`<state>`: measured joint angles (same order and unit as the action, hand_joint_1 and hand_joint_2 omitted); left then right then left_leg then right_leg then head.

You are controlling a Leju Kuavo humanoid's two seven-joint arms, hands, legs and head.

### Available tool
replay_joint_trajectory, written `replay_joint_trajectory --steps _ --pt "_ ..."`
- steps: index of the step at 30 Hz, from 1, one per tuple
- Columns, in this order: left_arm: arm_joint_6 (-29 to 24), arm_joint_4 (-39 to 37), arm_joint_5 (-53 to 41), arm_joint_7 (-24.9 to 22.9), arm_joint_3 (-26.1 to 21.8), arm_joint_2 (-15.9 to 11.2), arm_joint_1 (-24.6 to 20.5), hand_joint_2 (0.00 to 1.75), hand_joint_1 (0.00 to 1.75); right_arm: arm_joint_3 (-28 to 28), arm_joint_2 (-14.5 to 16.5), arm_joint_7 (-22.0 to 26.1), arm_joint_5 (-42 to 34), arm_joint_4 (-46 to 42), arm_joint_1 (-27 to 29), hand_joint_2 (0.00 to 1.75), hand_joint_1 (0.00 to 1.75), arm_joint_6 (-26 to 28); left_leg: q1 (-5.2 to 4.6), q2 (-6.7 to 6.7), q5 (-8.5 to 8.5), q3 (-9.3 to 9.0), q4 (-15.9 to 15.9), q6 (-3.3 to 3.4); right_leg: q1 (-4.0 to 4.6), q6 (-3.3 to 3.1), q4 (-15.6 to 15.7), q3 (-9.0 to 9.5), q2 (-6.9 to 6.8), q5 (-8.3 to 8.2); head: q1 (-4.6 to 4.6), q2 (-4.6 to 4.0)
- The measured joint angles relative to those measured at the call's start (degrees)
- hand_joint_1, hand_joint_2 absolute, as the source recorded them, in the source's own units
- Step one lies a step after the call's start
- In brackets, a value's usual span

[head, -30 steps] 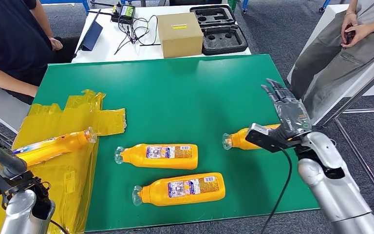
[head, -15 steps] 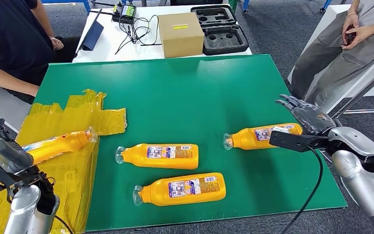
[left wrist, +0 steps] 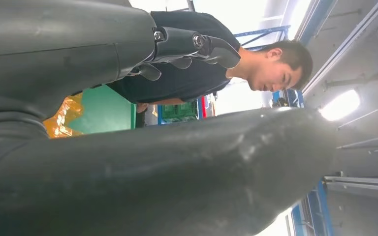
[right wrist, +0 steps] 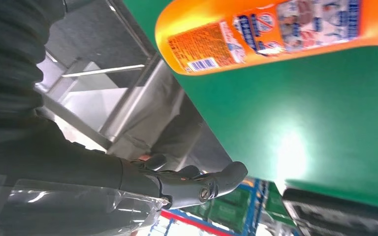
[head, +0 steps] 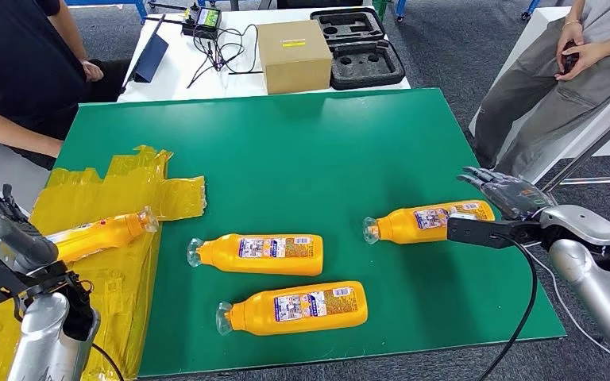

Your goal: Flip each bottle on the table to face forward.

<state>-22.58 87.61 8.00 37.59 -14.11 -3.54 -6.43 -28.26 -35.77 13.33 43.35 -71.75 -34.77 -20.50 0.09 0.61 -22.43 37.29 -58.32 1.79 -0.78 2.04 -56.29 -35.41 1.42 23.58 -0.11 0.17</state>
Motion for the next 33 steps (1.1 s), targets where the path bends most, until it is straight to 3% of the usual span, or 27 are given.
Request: replay_joint_trajectory --steps 15,26,33 --pt "0.09 -1.71 -0.27 -0.38 2.0 0.54 -2.74 0.0 0.0 -5.65 0.98 0.26 0.73 8.81 -2.11 1.75 0.0 1.36 0.0 0.0 0.03 0.02 -0.01 0.04 0.0 0.02 0.0 0.01 0.0 -0.01 0.0 0.0" --pt "0.28 -3.84 -0.37 -0.43 2.45 1.35 -5.26 0.0 0.0 -10.16 6.0 2.58 1.61 20.9 -8.28 1.75 0.0 2.57 -0.01 0.01 0.12 0.01 -0.01 0.12 -0.01 0.07 -0.02 0.02 0.0 -0.07 0.0 0.0" --pt "0.38 -4.07 -0.17 -0.09 2.46 1.58 -5.29 0.0 0.0 -11.75 8.4 2.57 3.25 26.21 -8.85 1.75 0.0 7.66 -0.01 0.01 0.11 0.04 -0.01 0.13 -0.01 0.08 -0.01 0.01 0.0 -0.06 0.0 0.0"
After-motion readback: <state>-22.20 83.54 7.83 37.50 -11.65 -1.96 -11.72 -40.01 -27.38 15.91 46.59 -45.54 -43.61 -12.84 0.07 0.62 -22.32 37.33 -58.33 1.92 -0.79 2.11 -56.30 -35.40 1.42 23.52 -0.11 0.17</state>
